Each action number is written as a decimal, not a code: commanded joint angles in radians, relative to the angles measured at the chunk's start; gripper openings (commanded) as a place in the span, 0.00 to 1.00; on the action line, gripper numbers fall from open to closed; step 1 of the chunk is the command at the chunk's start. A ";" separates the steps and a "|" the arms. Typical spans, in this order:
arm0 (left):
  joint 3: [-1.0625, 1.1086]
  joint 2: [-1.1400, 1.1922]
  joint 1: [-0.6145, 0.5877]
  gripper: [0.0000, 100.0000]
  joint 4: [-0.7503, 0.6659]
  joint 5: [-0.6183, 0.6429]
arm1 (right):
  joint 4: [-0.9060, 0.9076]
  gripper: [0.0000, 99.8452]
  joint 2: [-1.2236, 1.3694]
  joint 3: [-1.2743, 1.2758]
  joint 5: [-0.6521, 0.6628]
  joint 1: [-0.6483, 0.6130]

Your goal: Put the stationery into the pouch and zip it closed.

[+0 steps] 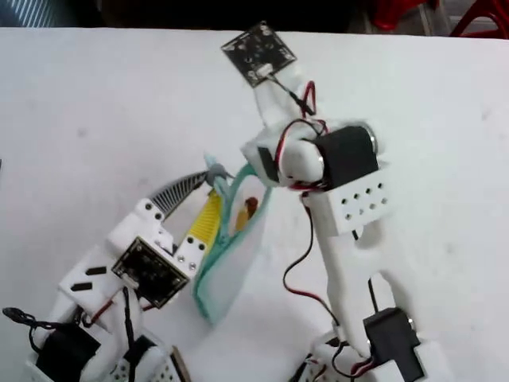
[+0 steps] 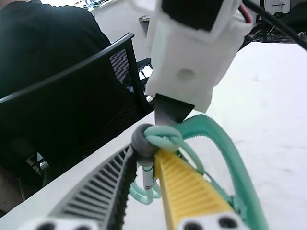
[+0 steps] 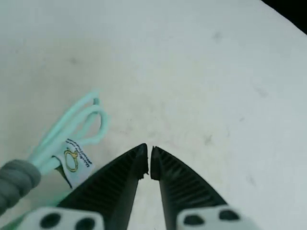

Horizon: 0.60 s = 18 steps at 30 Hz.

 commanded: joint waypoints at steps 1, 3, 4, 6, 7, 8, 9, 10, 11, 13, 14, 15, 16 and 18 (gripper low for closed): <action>0.017 0.012 0.008 0.02 -0.086 -0.060 | 0.030 0.02 -0.019 0.012 0.012 -0.087; 0.057 0.012 0.007 0.02 -0.132 -0.064 | 0.030 0.02 -0.019 0.031 0.012 -0.114; 0.077 0.012 0.004 0.02 -0.150 -0.066 | 0.030 0.02 -0.019 0.035 0.012 -0.124; 0.103 0.012 -0.001 0.02 -0.175 -0.066 | 0.030 0.02 -0.021 0.037 0.011 -0.130; 0.109 0.012 -0.002 0.02 -0.181 -0.066 | 0.030 0.02 -0.030 0.040 0.011 -0.131; 0.112 0.012 -0.005 0.02 -0.186 -0.066 | 0.030 0.02 -0.042 0.044 0.011 -0.131; 0.110 0.012 -0.013 0.02 -0.186 -0.066 | 0.030 0.02 -0.054 0.044 0.000 -0.131; 0.107 0.012 -0.021 0.02 -0.186 -0.066 | 0.030 0.02 -0.070 0.044 -0.011 -0.133; 0.107 0.012 -0.025 0.02 -0.199 -0.066 | 0.030 0.02 -0.085 0.044 -0.014 -0.133; 0.115 0.012 -0.044 0.02 -0.238 -0.066 | 0.031 0.02 -0.116 0.046 -0.015 -0.143; 0.115 0.012 -0.053 0.02 -0.245 -0.066 | 0.031 0.02 -0.127 0.052 -0.015 -0.156; 0.115 0.013 -0.056 0.02 -0.250 -0.066 | 0.031 0.02 -0.137 0.064 -0.015 -0.170; 0.115 0.013 -0.061 0.02 -0.250 -0.066 | 0.030 0.02 -0.143 0.081 -0.015 -0.186; 0.115 0.013 -0.061 0.02 -0.250 -0.066 | 0.027 0.02 -0.145 0.103 -0.012 -0.196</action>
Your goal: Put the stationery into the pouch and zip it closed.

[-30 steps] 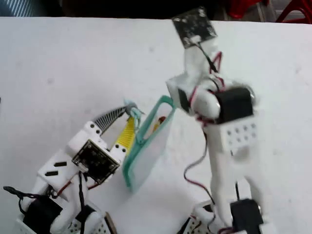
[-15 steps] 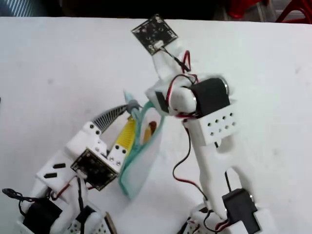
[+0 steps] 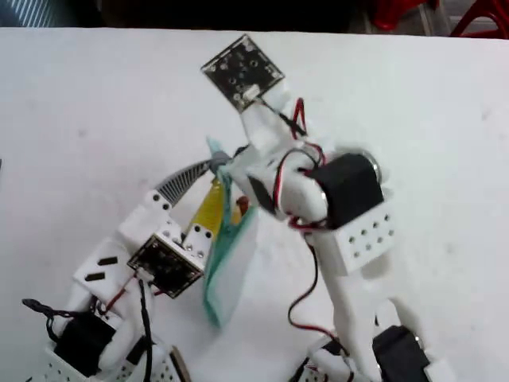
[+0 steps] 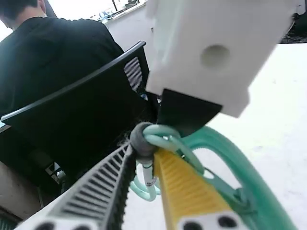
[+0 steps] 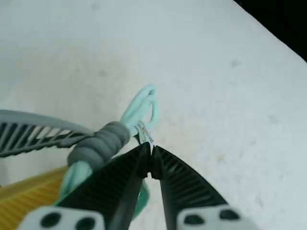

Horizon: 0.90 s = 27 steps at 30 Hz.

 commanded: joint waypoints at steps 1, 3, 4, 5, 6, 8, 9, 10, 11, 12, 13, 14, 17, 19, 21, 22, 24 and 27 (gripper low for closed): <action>-0.014 0.013 -0.027 0.02 -0.058 -0.008 | 0.025 0.02 -0.021 0.034 0.009 -0.068; -0.014 0.013 -0.038 0.02 -0.054 -0.005 | 0.013 0.02 -0.030 0.034 0.028 -0.019; -0.017 0.012 -0.054 0.02 -0.054 -0.002 | -0.007 0.02 -0.031 0.026 0.026 0.018; -0.020 0.012 -0.073 0.02 -0.055 -0.002 | -0.016 0.03 -0.035 0.011 0.014 0.059; -0.021 0.012 -0.093 0.02 -0.057 0.000 | -0.021 0.03 -0.041 -0.009 -0.008 0.105; -0.021 0.010 -0.139 0.02 -0.069 0.002 | -0.019 0.07 -0.061 -0.046 -0.058 0.165; -0.015 0.010 -0.160 0.02 -0.092 0.018 | -0.008 0.10 -0.077 -0.068 -0.075 0.174; -0.012 0.010 -0.185 0.02 -0.115 0.054 | 0.013 0.14 -0.099 -0.092 -0.086 0.165; -0.009 0.012 -0.213 0.02 -0.137 0.098 | 0.027 0.17 -0.125 -0.109 -0.084 0.140; -0.005 0.012 -0.232 0.02 -0.161 0.133 | 0.030 0.18 -0.151 -0.120 -0.084 0.101; -0.003 0.012 -0.242 0.02 -0.181 0.161 | 0.030 0.19 -0.182 -0.124 -0.083 0.062; -0.003 0.012 -0.243 0.02 -0.193 0.175 | 0.030 0.19 -0.211 -0.121 -0.063 0.024; -0.003 0.012 -0.234 0.02 -0.193 0.178 | 0.031 0.17 -0.283 -0.084 0.077 -0.073; -0.003 0.012 -0.228 0.02 -0.192 0.176 | 0.031 0.15 -0.323 -0.040 0.121 -0.087; -0.003 0.012 -0.226 0.02 -0.190 0.180 | 0.031 0.14 -0.343 0.014 0.121 -0.087; -0.003 0.012 -0.223 0.02 -0.190 0.181 | 0.031 0.14 -0.351 0.035 0.121 -0.087; -0.003 0.012 -0.179 0.02 -0.190 0.183 | 0.031 0.14 -0.361 0.055 0.095 -0.101; -0.002 0.012 -0.059 0.02 -0.158 0.183 | 0.033 0.19 -0.364 0.040 -0.034 -0.166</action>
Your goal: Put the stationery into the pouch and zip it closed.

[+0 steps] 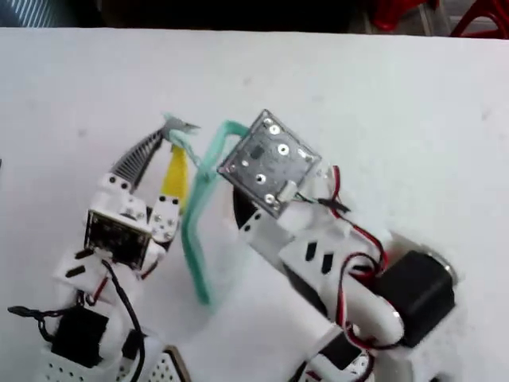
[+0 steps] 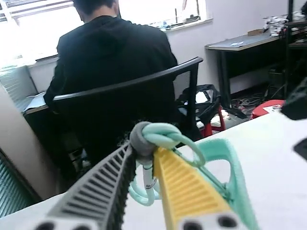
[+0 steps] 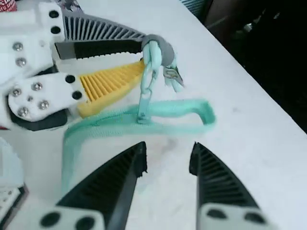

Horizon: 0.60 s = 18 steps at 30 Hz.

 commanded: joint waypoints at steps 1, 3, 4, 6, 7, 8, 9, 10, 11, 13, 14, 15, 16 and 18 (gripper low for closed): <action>0.006 -0.008 0.176 0.02 -0.006 0.015 | 0.021 0.21 -0.024 -0.014 -0.115 -0.054; 0.035 -0.008 0.240 0.02 -0.031 0.015 | 0.022 0.21 -0.024 -0.009 -0.153 -0.053; 0.051 -0.008 0.265 0.02 -0.048 0.015 | 0.025 0.21 -0.024 -0.005 -0.167 -0.041; 0.094 -0.008 0.311 0.02 -0.086 0.008 | 0.025 0.21 -0.035 0.031 -0.196 0.010; 0.110 -0.008 0.325 0.02 -0.107 0.005 | 0.025 0.21 -0.050 0.060 -0.204 0.031; 0.124 -0.007 0.328 0.02 -0.127 -0.011 | 0.025 0.21 -0.068 0.098 -0.209 0.050; 0.132 -0.001 0.321 0.02 -0.146 -0.041 | 0.025 0.21 -0.091 0.137 -0.213 0.067; 0.132 0.015 0.308 0.02 -0.160 -0.064 | 0.024 0.21 -0.117 0.180 -0.213 0.074; 0.130 0.039 0.289 0.02 -0.172 -0.075 | 0.024 0.21 -0.143 0.216 -0.215 0.074; 0.130 0.102 0.251 0.02 -0.216 -0.064 | 0.022 0.21 -0.191 0.269 -0.215 0.033; 0.130 0.137 0.226 0.02 -0.242 -0.052 | 0.022 0.21 -0.211 0.282 -0.215 0.012; 0.129 0.170 0.200 0.02 -0.269 -0.041 | 0.022 0.21 -0.231 0.295 -0.215 -0.004; 0.129 0.199 0.170 0.02 -0.293 -0.029 | 0.022 0.21 -0.245 0.302 -0.215 -0.012; 0.121 0.246 0.111 0.02 -0.325 -0.008 | 0.022 0.21 -0.259 0.315 -0.215 -0.012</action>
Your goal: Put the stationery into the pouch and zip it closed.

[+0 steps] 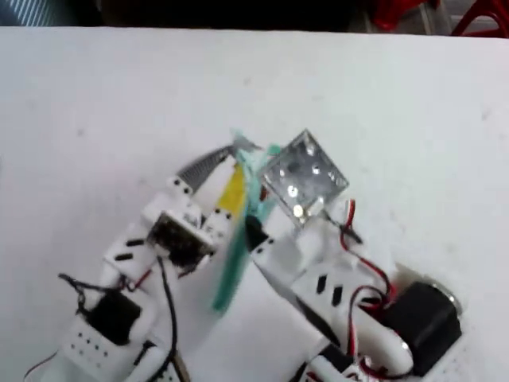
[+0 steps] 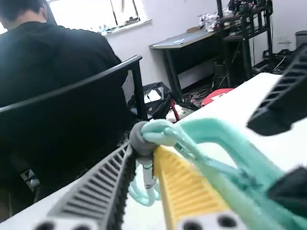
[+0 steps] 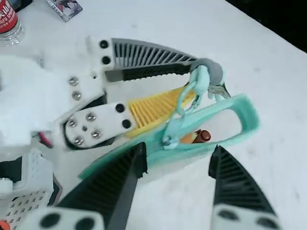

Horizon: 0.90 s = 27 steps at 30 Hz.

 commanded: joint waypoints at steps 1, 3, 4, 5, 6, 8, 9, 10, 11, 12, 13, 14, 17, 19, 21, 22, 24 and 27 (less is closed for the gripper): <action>-0.031 0.111 -0.124 0.02 -0.094 0.044 | 0.018 0.21 -0.024 0.021 -0.006 -0.018; -0.037 0.134 -0.143 0.02 -0.094 0.057 | 0.016 0.21 0.005 0.026 -0.003 -0.016; -0.035 0.136 -0.143 0.02 -0.094 0.061 | 0.015 0.21 0.024 0.023 -0.003 -0.016; -0.032 0.136 -0.143 0.02 -0.092 0.061 | 0.007 0.21 0.045 0.021 -0.003 -0.016; -0.032 0.136 -0.140 0.02 -0.081 0.063 | 0.001 0.21 0.065 0.015 -0.005 -0.016; -0.035 0.136 -0.139 0.02 -0.064 0.063 | -0.004 0.21 0.102 -0.006 -0.009 -0.018; -0.037 0.136 -0.139 0.02 -0.060 0.063 | -0.001 0.21 0.117 -0.023 -0.009 -0.018; -0.037 0.136 -0.139 0.02 -0.058 0.063 | 0.001 0.21 0.131 -0.046 -0.009 -0.018; -0.035 0.136 -0.139 0.02 -0.058 0.063 | 0.002 0.21 0.139 -0.066 -0.009 -0.018; -0.034 0.136 -0.130 0.02 -0.058 0.063 | 0.002 0.21 0.147 -0.087 -0.009 -0.018; -0.034 0.136 -0.119 0.02 -0.058 0.063 | 0.002 0.21 0.151 -0.112 -0.009 -0.019; -0.032 0.136 -0.107 0.02 -0.057 0.063 | 0.002 0.21 0.154 -0.140 -0.012 -0.019; -0.032 0.136 -0.074 0.02 -0.057 0.063 | 0.008 0.22 0.163 -0.224 -0.061 -0.021; -0.032 0.136 -0.065 0.02 -0.057 0.063 | 0.012 0.22 0.173 -0.235 -0.081 -0.021; -0.032 0.136 -0.067 0.02 -0.057 0.063 | 0.013 0.22 0.200 -0.233 -0.089 -0.016; -0.032 0.136 -0.068 0.02 -0.057 0.063 | 0.013 0.22 0.214 -0.233 -0.087 -0.015; -0.032 0.136 -0.073 0.02 -0.055 0.063 | 0.012 0.21 0.229 -0.239 -0.080 0.004; -0.032 0.136 -0.073 0.02 -0.025 0.063 | -0.022 0.21 0.228 -0.256 -0.008 0.076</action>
